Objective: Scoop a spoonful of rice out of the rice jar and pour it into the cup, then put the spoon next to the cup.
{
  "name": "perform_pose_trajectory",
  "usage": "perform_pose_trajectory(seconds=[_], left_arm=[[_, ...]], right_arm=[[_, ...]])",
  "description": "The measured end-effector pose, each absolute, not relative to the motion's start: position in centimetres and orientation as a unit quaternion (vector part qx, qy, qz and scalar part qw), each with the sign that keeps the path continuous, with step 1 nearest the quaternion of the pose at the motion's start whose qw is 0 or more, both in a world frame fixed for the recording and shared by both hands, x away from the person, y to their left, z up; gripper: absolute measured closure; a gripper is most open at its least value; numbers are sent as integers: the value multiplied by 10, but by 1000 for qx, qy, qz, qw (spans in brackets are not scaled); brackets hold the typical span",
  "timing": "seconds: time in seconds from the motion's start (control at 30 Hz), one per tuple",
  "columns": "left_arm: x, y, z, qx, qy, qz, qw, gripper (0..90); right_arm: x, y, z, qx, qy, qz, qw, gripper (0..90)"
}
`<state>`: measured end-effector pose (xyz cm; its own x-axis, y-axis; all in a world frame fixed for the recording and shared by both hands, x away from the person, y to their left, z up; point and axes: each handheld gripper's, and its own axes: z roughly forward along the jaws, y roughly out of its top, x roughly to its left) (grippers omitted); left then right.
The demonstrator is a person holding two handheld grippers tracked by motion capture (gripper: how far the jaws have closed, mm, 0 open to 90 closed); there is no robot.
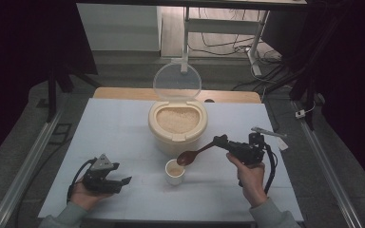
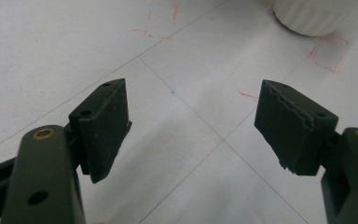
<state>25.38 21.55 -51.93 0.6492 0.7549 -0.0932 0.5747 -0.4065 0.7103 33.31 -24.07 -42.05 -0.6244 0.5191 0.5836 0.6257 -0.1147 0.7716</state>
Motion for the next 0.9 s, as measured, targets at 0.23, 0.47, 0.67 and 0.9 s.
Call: perform_pose_trajectory(seconds=[0.23, 0.47, 0.67, 0.9], left_arm=[[255, 216, -519, 828, 402, 122, 371, 255], [255, 215, -519, 829, 400, 123, 370, 255], [255, 215, -519, 830, 400, 122, 370, 255], [255, 215, -519, 830, 400, 121, 369, 254]], right_arm=[[331, -261, -411, -429, -664, -611, 42, 826], [330, -274, -410, -429, -688, -583, 52, 826], [330, -273, -417, -424, -710, -558, 69, 826], [331, -268, -425, -412, -738, -525, 101, 825]])
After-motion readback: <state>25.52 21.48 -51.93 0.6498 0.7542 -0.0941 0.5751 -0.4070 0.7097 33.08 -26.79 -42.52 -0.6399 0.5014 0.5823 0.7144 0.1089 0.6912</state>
